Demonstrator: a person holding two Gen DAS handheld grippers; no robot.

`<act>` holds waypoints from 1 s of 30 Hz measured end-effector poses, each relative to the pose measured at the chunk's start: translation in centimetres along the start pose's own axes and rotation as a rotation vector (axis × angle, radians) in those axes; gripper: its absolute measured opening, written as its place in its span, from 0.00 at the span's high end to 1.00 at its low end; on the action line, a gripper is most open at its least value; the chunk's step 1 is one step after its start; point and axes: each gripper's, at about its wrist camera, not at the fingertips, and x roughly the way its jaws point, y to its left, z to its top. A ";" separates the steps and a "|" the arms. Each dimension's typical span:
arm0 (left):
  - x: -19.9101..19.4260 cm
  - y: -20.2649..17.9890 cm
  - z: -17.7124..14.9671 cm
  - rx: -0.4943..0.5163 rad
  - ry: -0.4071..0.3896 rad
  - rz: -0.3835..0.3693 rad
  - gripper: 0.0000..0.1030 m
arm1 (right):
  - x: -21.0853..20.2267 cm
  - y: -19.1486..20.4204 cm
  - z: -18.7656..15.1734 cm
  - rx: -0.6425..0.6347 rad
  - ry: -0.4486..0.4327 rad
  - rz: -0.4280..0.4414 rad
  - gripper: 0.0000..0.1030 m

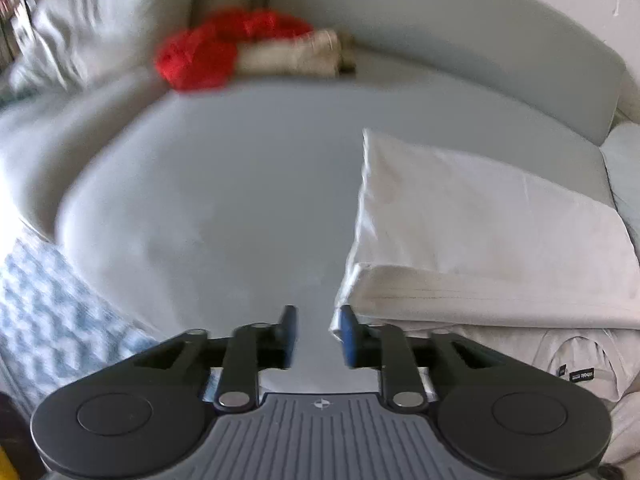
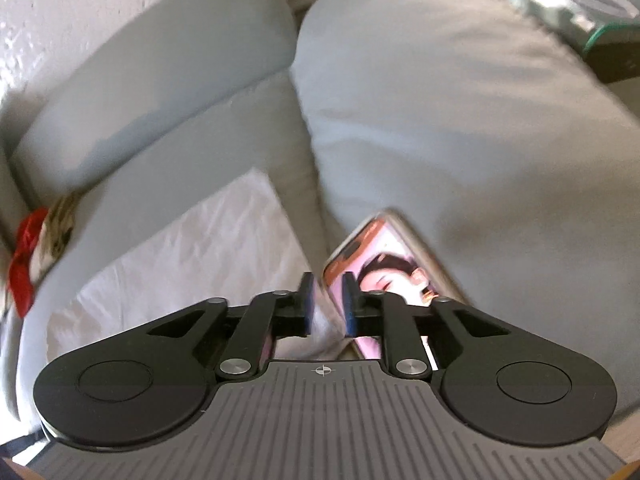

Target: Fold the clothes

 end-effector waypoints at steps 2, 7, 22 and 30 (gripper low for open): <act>-0.9 -1.0 0.5 0.023 -0.062 -0.089 0.71 | -1.7 0.8 0.6 -0.022 -0.023 0.040 0.44; 3.4 -7.3 2.8 0.150 -0.052 -0.228 0.73 | 2.4 5.5 1.0 -0.156 0.174 0.168 0.79; -1.5 -8.6 -3.8 0.547 0.268 -0.405 0.88 | 4.7 8.3 -2.5 -0.316 0.661 0.128 0.78; -2.1 -6.3 -2.3 0.233 0.017 -0.346 0.76 | -1.6 5.5 -2.1 -0.244 0.380 0.204 0.57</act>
